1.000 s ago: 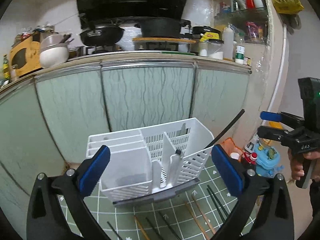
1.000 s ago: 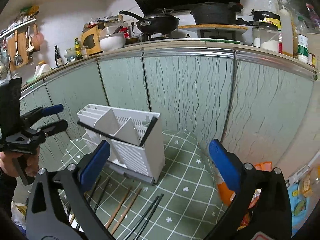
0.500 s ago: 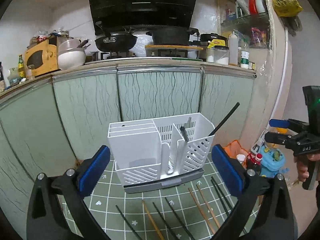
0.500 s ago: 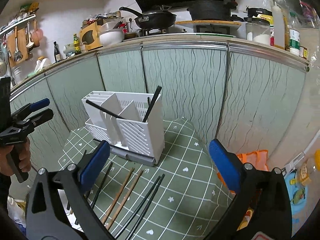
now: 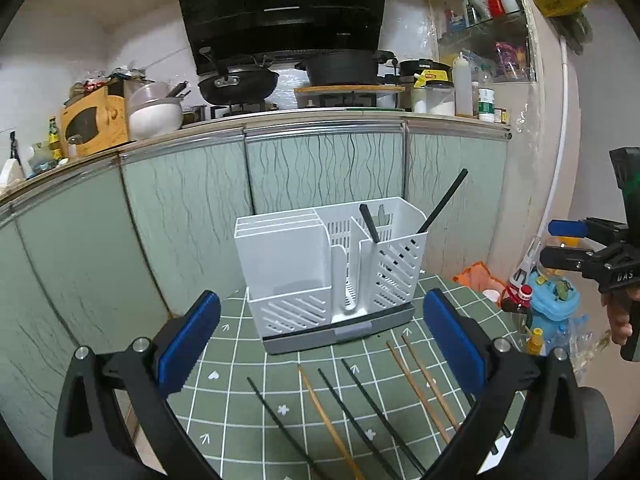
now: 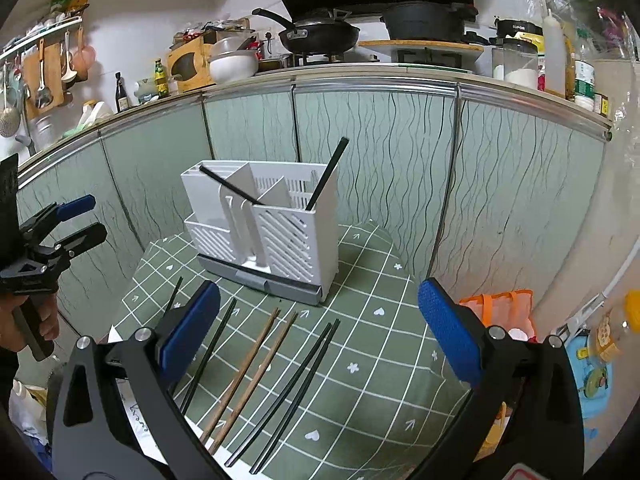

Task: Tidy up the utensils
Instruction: 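Withdraw both open tools from the holder back over the chopstick row, then lower the left tool onto a black chopstick while the right tool lowers onto another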

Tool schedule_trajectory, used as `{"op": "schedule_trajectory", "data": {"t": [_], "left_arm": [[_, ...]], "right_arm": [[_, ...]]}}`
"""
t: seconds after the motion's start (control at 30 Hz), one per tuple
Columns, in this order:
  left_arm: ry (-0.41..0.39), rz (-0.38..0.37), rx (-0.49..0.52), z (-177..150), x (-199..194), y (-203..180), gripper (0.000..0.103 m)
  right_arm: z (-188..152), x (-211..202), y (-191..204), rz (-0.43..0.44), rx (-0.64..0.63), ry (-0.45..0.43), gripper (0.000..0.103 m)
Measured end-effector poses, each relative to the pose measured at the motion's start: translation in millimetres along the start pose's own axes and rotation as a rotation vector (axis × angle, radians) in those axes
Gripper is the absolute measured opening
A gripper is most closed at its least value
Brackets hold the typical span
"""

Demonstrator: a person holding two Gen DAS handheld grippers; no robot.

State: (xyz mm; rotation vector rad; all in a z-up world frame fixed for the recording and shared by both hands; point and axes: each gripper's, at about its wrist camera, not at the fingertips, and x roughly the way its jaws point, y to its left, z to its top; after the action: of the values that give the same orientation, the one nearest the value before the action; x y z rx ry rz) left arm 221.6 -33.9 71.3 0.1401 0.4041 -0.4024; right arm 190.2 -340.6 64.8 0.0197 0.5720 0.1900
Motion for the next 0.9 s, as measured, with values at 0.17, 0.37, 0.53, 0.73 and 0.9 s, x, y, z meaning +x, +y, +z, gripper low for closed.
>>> {"op": "schedule_trajectory", "data": {"t": [0.17,0.37,0.53,0.73,0.9], "left_arm": [[0.009,0.02,0.001,-14,-11,-3,0.099],[0.017,0.062,-0.003,-31,-22,-4,0.099],[0.029,0.088,-0.021,-43,-31,-3,0.099],[0.062,0.111,-0.067,-67,-40,-2,0.099],[0.082,0.137,-0.124,-92,-40,2,0.099]], "right_arm": [[-16,-6,8,-0.031,-0.002,-0.006,0.095],[-29,-14,17,-0.033,-0.001,0.006,0.095],[-37,-20,23,-0.039,0.003,0.004,0.095],[-57,-26,31,-0.063,0.021,-0.001,0.095],[-76,-21,38,-0.085,0.028,0.003,0.095]]}}
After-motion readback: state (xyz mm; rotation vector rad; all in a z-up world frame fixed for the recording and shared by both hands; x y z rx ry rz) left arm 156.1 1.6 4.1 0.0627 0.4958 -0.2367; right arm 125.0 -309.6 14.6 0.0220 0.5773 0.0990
